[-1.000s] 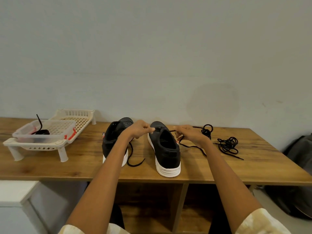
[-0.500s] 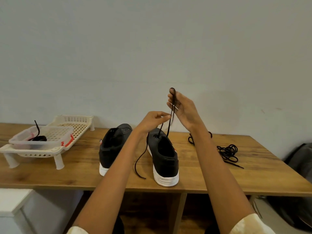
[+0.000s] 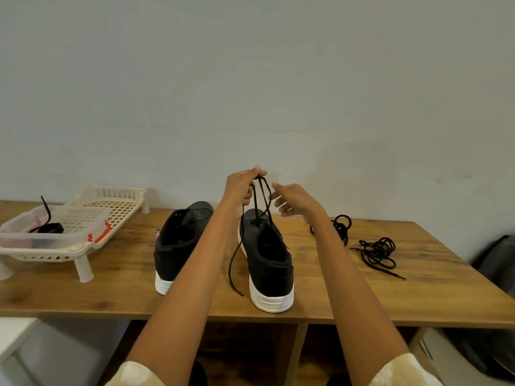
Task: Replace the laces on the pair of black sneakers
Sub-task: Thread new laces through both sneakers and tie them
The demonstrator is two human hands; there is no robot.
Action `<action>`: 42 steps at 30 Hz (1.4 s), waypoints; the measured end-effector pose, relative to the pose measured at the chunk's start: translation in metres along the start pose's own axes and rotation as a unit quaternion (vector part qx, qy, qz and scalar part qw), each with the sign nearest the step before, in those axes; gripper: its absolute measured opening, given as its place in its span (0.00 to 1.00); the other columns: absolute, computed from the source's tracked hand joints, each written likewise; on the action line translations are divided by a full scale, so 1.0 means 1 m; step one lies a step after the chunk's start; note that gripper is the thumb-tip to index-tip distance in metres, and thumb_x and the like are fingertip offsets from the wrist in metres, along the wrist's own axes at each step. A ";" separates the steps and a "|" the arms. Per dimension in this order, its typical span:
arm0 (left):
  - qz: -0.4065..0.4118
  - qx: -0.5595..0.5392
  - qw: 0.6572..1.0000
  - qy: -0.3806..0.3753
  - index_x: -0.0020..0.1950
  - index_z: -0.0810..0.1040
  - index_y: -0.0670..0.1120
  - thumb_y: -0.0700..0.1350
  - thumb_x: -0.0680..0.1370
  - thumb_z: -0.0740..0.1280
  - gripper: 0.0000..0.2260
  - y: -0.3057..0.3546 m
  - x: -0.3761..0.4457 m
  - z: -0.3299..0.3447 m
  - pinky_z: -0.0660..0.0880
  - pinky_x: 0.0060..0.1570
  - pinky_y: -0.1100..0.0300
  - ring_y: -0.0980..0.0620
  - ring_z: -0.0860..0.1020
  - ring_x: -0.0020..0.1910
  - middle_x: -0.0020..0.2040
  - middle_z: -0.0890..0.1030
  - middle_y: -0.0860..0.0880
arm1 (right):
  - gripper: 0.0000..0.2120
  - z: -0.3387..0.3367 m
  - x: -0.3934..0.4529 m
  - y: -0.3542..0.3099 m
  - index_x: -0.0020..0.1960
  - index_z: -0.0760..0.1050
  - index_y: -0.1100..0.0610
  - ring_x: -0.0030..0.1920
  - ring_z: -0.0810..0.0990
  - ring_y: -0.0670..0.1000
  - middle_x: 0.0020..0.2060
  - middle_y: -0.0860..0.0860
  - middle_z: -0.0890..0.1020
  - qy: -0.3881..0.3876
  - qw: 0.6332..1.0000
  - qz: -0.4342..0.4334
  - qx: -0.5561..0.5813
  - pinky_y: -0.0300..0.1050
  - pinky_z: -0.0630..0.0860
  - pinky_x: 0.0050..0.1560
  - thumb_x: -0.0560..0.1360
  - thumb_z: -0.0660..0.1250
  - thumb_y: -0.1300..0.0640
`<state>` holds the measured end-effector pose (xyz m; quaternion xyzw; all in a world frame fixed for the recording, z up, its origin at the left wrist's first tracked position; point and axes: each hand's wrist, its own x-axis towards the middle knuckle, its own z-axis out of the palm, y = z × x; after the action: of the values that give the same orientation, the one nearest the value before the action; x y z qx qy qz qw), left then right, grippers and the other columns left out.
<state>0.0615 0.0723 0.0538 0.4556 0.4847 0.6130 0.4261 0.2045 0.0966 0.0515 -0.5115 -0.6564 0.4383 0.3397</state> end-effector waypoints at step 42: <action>-0.053 -0.086 0.995 0.016 0.49 0.75 0.44 0.48 0.79 0.64 0.07 0.029 0.006 -0.020 0.54 0.18 0.67 0.59 0.59 0.20 0.33 0.71 0.51 | 0.11 0.015 -0.007 -0.012 0.46 0.76 0.58 0.30 0.74 0.46 0.31 0.49 0.74 -0.025 0.976 -0.138 0.168 0.42 0.78 0.39 0.80 0.61 0.53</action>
<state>0.0383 0.0696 0.0807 0.3809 0.4608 0.6360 0.4880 0.1883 0.0850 0.0568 -0.3406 -0.6458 0.5040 0.4615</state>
